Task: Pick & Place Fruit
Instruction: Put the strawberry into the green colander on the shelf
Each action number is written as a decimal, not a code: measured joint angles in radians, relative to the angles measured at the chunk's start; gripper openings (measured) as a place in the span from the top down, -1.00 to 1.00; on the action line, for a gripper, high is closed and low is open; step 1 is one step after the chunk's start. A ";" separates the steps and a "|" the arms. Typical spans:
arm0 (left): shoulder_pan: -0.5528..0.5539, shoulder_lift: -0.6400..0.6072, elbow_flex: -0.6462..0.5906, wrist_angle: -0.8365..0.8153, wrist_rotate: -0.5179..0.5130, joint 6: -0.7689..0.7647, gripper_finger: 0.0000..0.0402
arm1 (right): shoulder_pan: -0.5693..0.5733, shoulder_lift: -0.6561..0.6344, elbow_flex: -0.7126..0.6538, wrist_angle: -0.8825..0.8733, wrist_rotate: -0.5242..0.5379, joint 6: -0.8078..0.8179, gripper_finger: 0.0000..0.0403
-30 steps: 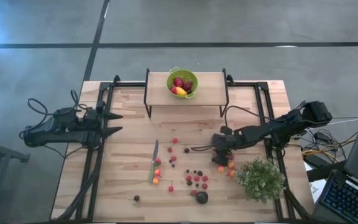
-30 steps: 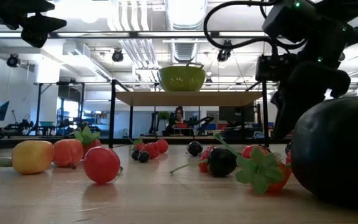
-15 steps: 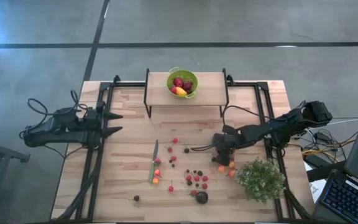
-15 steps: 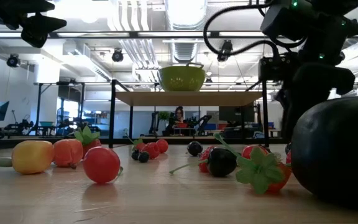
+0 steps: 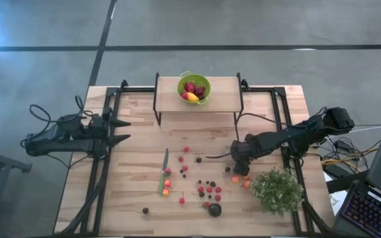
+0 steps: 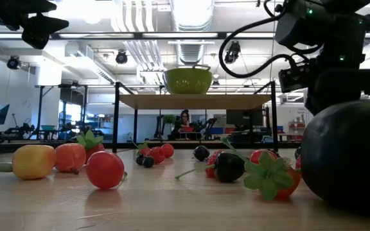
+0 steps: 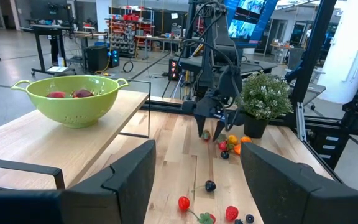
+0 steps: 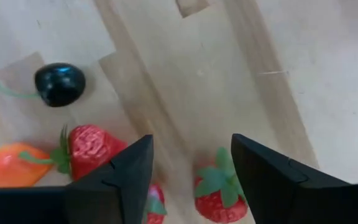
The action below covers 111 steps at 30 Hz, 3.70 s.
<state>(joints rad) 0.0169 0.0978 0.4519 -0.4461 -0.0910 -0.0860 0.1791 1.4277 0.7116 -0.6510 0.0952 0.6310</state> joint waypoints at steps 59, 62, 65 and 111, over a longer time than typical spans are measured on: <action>0.000 0.000 0.000 0.000 0.000 0.000 -0.20 | 0.000 -0.001 -0.079 -0.050 0.030 0.178 0.29; 0.000 0.000 0.000 0.000 0.000 0.000 -0.20 | 0.000 -0.001 -0.079 -0.050 0.029 0.178 0.37; 0.000 0.000 0.000 0.000 0.000 0.000 -0.20 | 0.000 -0.001 -0.079 -0.049 0.032 0.175 0.36; 0.000 0.000 0.000 0.000 0.000 0.000 -0.20 | -0.148 -0.014 0.234 0.421 0.087 -0.523 0.29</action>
<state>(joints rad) 0.0166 0.0978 0.4522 -0.4461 -0.0906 -0.0860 0.0308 1.4132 0.9453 -0.2298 0.1825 0.1082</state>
